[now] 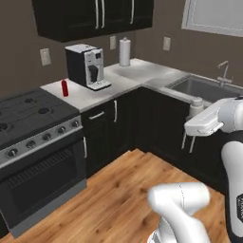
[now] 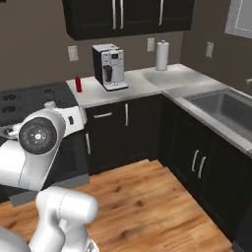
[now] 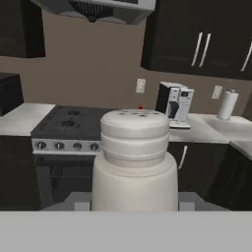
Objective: Collect the turmeric, ketchup, and shaker from the cabinet and place them next to the stove.
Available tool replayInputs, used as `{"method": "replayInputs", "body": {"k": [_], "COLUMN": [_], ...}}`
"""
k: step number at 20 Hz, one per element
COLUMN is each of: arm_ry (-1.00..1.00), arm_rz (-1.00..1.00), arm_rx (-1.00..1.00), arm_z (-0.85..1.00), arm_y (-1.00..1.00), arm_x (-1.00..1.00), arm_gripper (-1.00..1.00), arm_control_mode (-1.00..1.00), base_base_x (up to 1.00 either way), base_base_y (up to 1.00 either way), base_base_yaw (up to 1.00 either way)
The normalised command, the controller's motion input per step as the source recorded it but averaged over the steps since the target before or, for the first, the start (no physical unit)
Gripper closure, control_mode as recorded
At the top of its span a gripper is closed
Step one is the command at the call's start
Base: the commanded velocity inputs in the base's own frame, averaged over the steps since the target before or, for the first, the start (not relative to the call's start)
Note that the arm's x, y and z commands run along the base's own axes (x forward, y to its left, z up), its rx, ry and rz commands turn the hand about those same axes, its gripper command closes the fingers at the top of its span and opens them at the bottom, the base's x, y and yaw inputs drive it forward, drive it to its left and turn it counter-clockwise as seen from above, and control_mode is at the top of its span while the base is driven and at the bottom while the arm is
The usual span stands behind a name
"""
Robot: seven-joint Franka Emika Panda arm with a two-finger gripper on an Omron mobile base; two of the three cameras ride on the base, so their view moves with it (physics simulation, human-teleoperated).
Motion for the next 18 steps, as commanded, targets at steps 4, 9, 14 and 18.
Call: {"method": "replayInputs", "body": {"k": [4,9,14,18], "arm_ry": [0.00,0.00,0.00,0.00], "arm_rz": [0.00,0.00,0.00,0.00], "arm_rx": [0.00,0.00,0.00,0.00], "arm_z": [0.00,0.00,0.00,0.00], "arm_y": [0.00,0.00,0.00,0.00], "arm_x": [0.00,0.00,0.00,0.00], "arm_gripper": [1.00,1.00,1.00,1.00], "arm_control_mode": [1.00,1.00,1.00,1.00], "base_base_x": [0.88,0.83,0.47,0.50], "base_base_y": [0.02,0.00,0.12,0.26], "base_base_yaw": [0.42,0.43,0.45,0.45]}}
